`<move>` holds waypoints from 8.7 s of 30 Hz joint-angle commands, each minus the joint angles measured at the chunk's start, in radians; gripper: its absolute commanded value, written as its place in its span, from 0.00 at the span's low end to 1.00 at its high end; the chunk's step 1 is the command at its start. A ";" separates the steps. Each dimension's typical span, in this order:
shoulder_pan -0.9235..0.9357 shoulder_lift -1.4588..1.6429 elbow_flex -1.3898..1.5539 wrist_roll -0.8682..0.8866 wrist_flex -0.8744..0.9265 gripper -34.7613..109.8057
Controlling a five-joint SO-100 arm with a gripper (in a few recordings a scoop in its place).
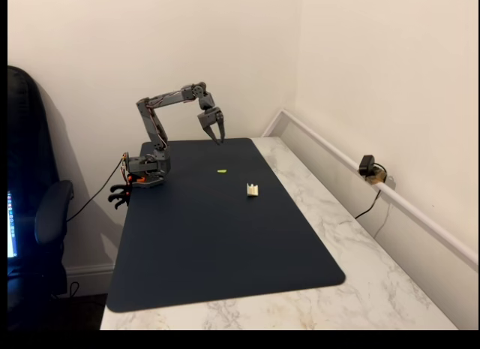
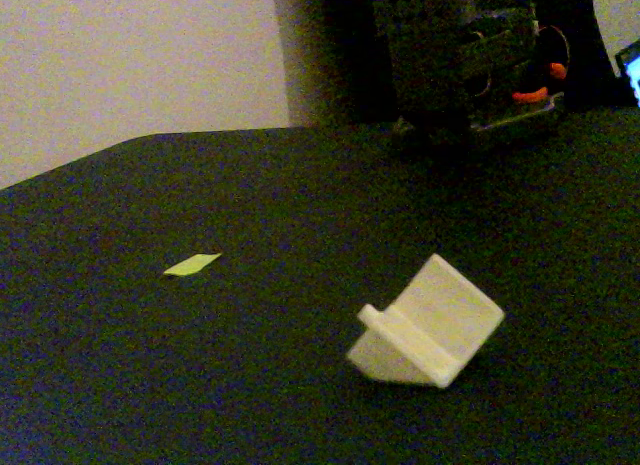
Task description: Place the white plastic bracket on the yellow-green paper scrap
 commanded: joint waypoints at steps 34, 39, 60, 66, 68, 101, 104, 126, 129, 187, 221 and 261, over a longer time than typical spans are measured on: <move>-0.176 -0.973 -1.192 0.187 0.319 0.40; -0.190 -1.081 -1.307 0.204 0.321 0.40; -0.195 -1.394 -1.606 0.230 0.325 0.42; -0.201 -1.450 -1.663 0.245 0.325 0.43; -0.201 -1.463 -1.677 0.252 0.325 0.43; -0.244 -1.554 -1.740 0.318 0.331 0.42; -0.252 -1.554 -1.729 0.325 0.333 0.41; -0.249 -1.465 -1.572 0.350 0.336 0.32; -0.245 -1.465 -1.571 0.348 0.336 0.24; -0.104 -1.181 -1.135 0.371 0.328 0.44; -0.087 -0.977 -0.735 0.328 0.052 0.45; -0.061 -1.210 -1.246 0.264 0.331 0.24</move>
